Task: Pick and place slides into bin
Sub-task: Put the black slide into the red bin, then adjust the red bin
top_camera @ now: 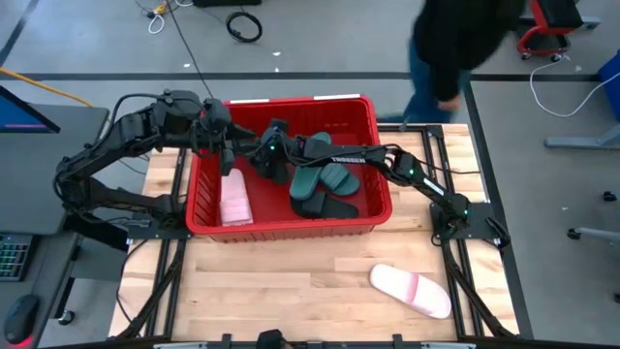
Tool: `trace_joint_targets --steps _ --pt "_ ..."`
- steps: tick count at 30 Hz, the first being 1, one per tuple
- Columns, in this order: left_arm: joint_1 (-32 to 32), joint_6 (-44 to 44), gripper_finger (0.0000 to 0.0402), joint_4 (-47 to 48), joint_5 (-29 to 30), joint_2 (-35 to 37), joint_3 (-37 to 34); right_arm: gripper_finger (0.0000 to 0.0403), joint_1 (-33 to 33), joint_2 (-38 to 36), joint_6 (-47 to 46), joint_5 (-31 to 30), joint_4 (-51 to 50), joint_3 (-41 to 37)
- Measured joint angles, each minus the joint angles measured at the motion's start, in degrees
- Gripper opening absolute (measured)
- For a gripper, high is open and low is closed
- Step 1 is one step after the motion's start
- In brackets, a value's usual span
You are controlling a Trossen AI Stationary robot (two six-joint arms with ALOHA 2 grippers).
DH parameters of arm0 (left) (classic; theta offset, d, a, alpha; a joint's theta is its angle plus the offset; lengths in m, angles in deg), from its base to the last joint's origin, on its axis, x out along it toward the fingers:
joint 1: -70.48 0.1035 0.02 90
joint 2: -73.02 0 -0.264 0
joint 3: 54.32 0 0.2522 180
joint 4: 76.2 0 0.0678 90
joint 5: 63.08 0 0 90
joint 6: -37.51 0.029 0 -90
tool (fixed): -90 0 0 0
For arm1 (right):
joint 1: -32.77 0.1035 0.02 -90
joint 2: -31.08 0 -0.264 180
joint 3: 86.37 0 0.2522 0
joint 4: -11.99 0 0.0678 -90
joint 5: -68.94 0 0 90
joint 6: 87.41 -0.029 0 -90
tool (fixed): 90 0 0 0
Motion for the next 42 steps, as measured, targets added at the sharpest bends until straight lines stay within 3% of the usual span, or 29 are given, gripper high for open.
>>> trace_joint_targets --steps 8,17,21,26,30,35,42 --pt "0.0 -0.8 0.0173 0.5 0.1 0.0 0.0 0.0195 0.6 -4.1 -1.1 -0.5 -4.4 0.0" --pt "0.0 -0.8 0.0178 2.4 0.0 0.0 0.0 0.0199 4.1 -17.9 -3.4 -2.9 -20.2 0.2" --pt "0.0 -0.8 0.0175 2.6 0.0 0.0 0.0 0.0194 5.1 -22.2 -11.9 -1.1 -31.0 0.0" --pt "0.1 -0.8 0.0173 4.1 0.4 0.0 -0.1 0.0186 8.4 -26.4 -26.9 8.1 -52.9 -0.2" --pt "0.0 -0.8 0.0178 6.4 0.3 -0.1 -0.1 0.0176 15.6 -27.9 -35.9 13.5 -68.2 -2.3" --pt "0.0 -0.8 0.0174 7.2 0.3 -0.1 -0.1 0.0160 28.3 -32.4 -48.7 11.5 -69.0 -9.7" --pt "0.0 -0.8 0.0176 7.1 0.2 -0.1 -0.1 0.0158 46.4 -37.5 -72.9 -7.0 -68.6 -22.0"
